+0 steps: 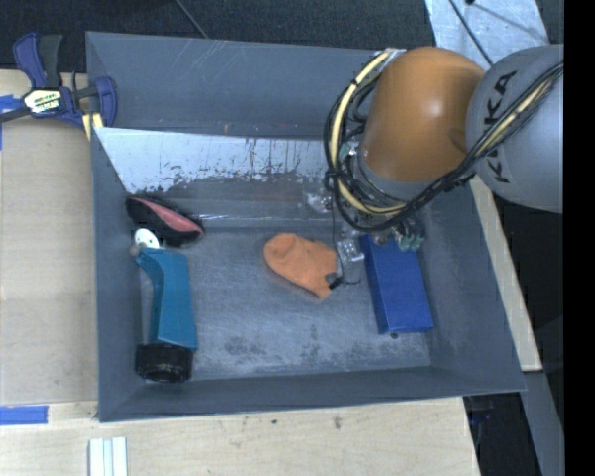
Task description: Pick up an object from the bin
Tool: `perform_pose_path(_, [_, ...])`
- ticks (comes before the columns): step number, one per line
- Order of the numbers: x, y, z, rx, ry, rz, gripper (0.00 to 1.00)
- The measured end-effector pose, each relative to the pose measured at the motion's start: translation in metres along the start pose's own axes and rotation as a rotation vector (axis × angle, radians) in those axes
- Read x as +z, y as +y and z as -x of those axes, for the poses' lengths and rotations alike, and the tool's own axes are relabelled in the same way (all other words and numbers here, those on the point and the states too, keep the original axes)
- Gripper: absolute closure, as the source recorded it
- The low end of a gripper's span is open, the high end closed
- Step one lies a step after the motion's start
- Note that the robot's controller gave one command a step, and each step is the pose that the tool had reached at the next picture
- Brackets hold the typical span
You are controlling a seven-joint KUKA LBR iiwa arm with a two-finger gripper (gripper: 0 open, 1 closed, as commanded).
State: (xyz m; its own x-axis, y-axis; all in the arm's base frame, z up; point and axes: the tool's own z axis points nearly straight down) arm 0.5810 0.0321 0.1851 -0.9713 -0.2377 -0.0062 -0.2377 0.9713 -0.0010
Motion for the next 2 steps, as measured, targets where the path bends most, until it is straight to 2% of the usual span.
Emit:
perform_pose_path(1, [0.025, 0.005, 0.003, -0.007, 0.004, 0.0, 0.0])
perform_pose_path(2, [0.051, 0.01, -0.003, -0.027, 0.002, 0.001, 0.0])
